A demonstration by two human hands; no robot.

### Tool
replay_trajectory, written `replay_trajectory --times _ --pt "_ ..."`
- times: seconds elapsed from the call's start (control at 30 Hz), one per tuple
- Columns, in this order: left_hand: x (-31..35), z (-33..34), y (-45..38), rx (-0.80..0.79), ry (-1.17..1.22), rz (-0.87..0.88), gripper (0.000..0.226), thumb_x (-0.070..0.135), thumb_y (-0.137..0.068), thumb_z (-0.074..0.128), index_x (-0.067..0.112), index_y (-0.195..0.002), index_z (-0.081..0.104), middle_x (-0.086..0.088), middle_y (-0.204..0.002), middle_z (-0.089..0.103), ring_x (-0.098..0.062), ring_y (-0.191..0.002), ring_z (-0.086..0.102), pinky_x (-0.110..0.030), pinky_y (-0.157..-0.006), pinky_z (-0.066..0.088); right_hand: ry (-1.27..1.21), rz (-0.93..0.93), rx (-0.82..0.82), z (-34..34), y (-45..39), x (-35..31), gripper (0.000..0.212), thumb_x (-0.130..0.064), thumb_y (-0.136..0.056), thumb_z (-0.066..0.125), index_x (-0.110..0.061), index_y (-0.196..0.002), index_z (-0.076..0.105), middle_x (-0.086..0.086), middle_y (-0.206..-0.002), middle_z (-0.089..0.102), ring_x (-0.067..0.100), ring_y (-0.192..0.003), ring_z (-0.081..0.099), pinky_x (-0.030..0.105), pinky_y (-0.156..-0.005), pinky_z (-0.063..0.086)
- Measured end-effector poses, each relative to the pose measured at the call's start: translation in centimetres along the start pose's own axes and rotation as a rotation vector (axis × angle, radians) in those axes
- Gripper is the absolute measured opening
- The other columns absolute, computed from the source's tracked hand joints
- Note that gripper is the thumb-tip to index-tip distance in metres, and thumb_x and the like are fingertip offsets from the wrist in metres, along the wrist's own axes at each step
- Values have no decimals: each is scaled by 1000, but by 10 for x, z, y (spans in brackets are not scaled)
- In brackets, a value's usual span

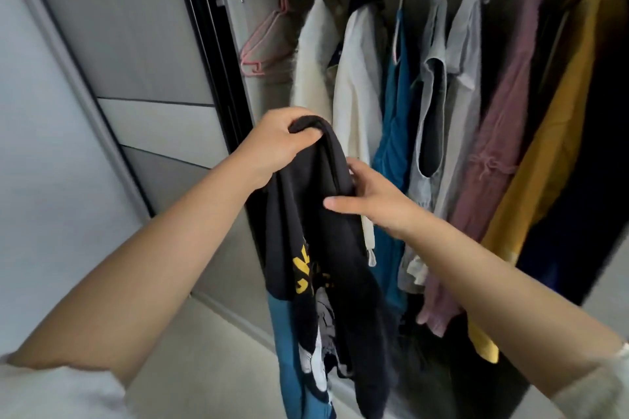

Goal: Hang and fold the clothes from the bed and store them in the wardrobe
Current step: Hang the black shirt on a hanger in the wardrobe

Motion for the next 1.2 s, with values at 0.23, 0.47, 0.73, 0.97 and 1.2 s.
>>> replay_trajectory --times 0.23,0.47,0.73,0.97,1.2 --pt "-92 8 -49 -264 195 -191 38 2 -78 69 30 -95 51 0 -84 62 -6 -69 62 -21 -67 53 -147 7 467 -60 -72 -11 37 12 -76 38 -12 -67 64 0 -58 62 18 -65 57 26 -65 44" --pt "-212 31 -60 -1043 -44 -289 41 -3 -84 61 18 -116 47 8 -105 57 10 -77 57 -8 -68 42 -365 -33 662 -68 -146 -39 33 8 -81 31 -10 -63 51 -4 -42 54 9 -39 53 13 -44 44" --pt "-275 5 -115 -980 -505 -115 30 26 -96 49 9 -117 59 -9 -116 62 -20 -96 58 -16 -73 42 -356 56 892 -62 -209 -37 20 -2 -85 44 -8 -72 58 4 -60 62 22 -64 59 32 -68 53" --pt "-243 -127 -195 -328 21 48 14 14 -64 52 3 -59 60 11 -51 52 7 -48 45 -9 -50 32 220 224 625 -75 -253 -33 16 8 -79 42 -2 -81 55 10 -69 49 22 -62 50 22 -51 40" --pt "-185 -201 -246 100 -40 133 34 -9 -61 66 24 -65 57 10 -57 53 3 -47 45 -11 -51 33 788 152 247 -26 -337 -51 15 2 -84 46 -9 -90 54 3 -70 52 18 -64 52 29 -60 48"
Point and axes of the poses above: each hand's wrist, its own y-axis away from the middle knuckle, its own z-axis out of the palm, x = y × z, the point moved 8 cm from there along -y, towards the middle knuckle
